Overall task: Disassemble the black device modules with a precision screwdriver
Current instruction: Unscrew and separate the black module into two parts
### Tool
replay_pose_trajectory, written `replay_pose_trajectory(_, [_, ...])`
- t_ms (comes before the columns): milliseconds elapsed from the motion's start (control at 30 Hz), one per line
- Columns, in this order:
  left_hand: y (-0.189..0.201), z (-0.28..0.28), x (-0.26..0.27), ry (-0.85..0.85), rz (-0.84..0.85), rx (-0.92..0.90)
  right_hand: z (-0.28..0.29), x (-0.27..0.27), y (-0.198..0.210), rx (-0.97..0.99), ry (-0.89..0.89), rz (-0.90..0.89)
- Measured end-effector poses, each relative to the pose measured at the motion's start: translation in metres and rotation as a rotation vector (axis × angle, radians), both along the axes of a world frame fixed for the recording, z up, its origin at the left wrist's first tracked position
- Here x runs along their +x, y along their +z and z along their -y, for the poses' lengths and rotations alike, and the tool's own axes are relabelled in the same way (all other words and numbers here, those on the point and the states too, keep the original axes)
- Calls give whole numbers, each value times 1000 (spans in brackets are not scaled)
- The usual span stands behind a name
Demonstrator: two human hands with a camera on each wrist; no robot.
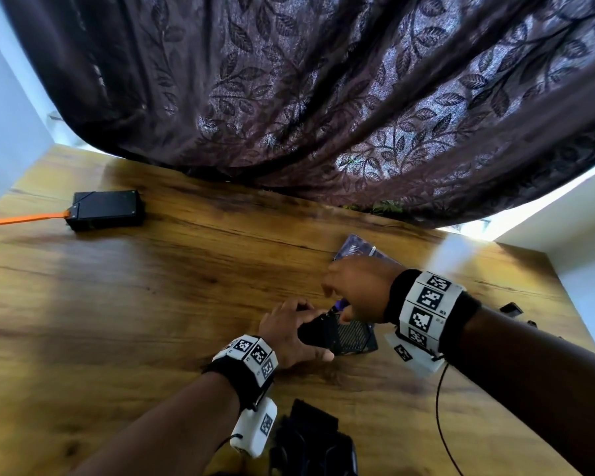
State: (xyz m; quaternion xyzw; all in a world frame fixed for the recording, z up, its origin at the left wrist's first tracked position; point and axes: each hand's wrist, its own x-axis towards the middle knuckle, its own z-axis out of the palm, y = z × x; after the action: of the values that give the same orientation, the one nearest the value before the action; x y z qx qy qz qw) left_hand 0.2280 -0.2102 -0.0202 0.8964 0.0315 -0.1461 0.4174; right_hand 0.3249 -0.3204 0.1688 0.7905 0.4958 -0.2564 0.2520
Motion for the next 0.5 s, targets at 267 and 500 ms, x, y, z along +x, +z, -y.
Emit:
replay_pose_trajectory(267, [2, -1, 1, -14, -7, 5, 7, -1, -2, 35, 5, 23])
replay_pose_trajectory(500, [0, 0, 0, -6, -6, 3, 6, 5, -3, -2, -79, 27])
